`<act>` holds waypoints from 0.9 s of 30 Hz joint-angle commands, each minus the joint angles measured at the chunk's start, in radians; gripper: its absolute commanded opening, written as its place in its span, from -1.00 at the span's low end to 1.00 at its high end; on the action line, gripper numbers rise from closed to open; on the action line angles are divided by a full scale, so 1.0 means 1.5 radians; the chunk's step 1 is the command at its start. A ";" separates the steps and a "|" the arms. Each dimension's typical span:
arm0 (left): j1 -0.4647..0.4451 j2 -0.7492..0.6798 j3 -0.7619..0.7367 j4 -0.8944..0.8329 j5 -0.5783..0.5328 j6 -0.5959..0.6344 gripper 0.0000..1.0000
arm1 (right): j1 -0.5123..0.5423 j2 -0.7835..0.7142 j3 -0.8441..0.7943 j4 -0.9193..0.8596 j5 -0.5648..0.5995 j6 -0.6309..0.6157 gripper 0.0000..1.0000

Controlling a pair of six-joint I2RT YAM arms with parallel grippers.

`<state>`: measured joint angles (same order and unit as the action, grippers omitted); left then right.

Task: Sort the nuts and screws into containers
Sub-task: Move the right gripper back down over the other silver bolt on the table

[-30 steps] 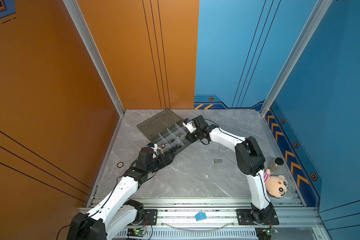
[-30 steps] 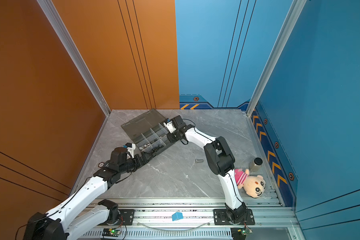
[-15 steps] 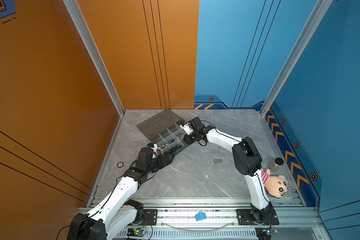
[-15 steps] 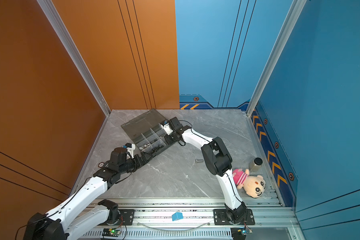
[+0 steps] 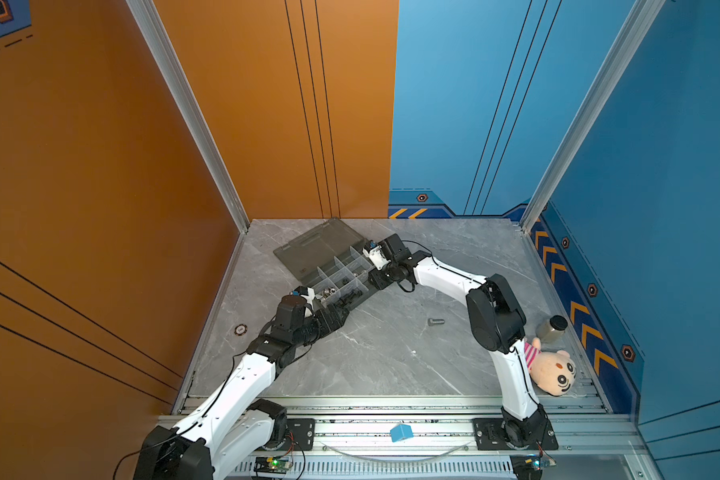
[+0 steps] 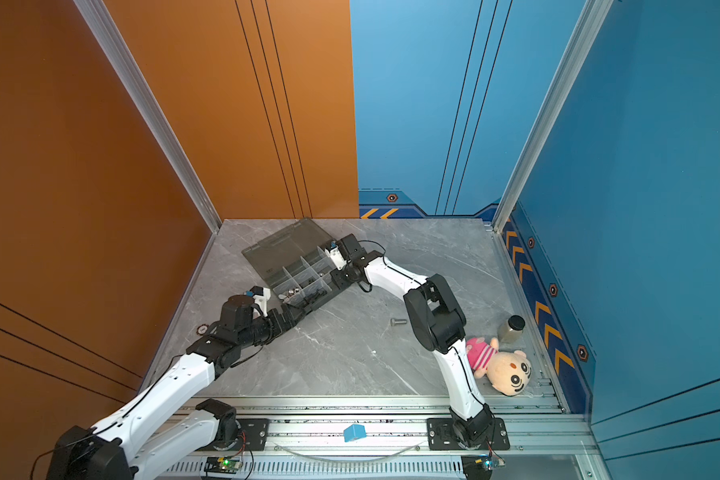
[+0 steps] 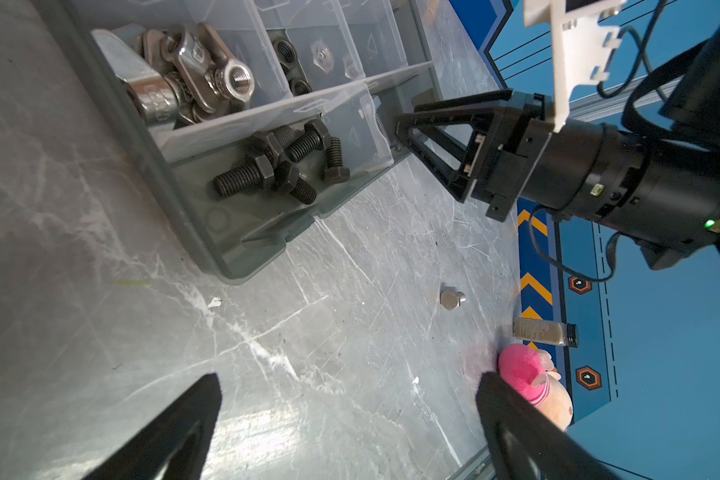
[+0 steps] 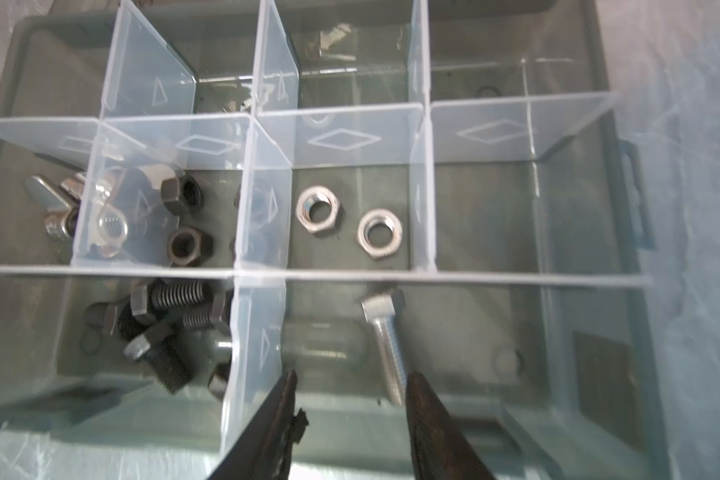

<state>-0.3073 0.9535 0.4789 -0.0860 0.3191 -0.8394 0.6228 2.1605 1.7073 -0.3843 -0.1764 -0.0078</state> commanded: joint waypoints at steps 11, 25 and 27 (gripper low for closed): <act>0.007 0.002 0.001 0.001 0.022 0.004 0.95 | -0.048 -0.255 -0.248 -0.038 0.030 0.075 -0.03; 0.007 0.025 -0.004 0.018 0.029 0.002 0.95 | -0.076 -0.344 -0.373 -0.185 0.065 -0.036 -0.02; 0.008 0.026 -0.003 0.018 0.030 0.004 0.95 | -0.071 -0.349 -0.384 -0.200 0.069 -0.061 -0.01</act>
<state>-0.3054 0.9859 0.4789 -0.0696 0.3412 -0.8394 0.5148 1.6657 1.1580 -0.5907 -0.1078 -0.0353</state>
